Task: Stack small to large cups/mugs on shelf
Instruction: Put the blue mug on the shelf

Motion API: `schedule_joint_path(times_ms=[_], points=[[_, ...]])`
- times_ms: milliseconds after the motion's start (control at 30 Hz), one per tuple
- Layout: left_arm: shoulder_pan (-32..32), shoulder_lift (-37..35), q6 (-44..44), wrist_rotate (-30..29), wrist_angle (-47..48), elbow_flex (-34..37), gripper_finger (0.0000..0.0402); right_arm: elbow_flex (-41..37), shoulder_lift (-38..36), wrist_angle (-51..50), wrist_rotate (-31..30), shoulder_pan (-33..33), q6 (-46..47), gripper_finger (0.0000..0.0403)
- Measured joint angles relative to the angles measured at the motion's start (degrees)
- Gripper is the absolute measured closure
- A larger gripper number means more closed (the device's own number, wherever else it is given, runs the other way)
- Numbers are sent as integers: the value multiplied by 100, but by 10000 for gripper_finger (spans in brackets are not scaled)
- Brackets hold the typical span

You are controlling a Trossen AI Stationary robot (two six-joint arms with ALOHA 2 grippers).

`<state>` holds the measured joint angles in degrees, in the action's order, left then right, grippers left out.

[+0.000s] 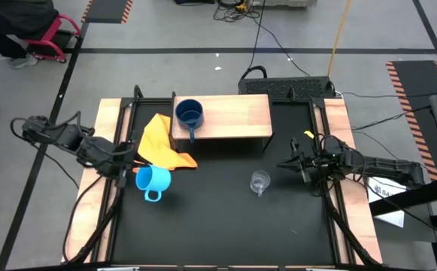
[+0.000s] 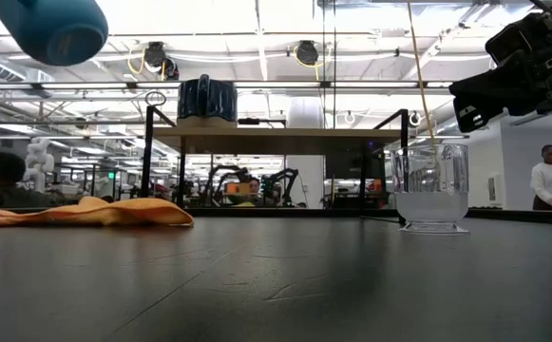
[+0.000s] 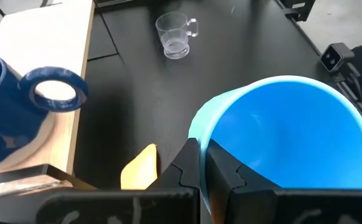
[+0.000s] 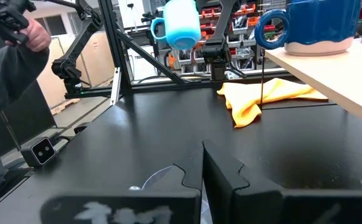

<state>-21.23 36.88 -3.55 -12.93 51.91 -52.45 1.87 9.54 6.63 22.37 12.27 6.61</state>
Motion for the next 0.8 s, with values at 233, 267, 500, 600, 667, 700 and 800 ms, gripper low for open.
schedule_joint_path(times_ms=[233, 267, 500, 600, 667, 700, 800], points=[[0, 9, 24, 42, -139, 83, 396, 0, 0, 2, 0, 0, 0, 403], [0, 3, 24, 42, -152, 83, 396, 0, 0, 2, 0, 0, 0, 403], [0, 17, 193, -24, -240, 83, 398, 0, 0, 2, 0, 0, 0, 403], [0, 20, 291, -46, -308, 83, 398, 0, 0, 2, 0, 0, 0, 403], [0, 24, 385, -69, -470, 83, 398, 0, 0, 2, 0, 0, -20, 403], [0, 23, 447, -74, -619, 83, 398, 0, 0, 2, 0, 0, -37, 403], [0, 24, 721, -112, -1075, 83, 398, 0, 0, 2, 0, 0, -146, 403]])
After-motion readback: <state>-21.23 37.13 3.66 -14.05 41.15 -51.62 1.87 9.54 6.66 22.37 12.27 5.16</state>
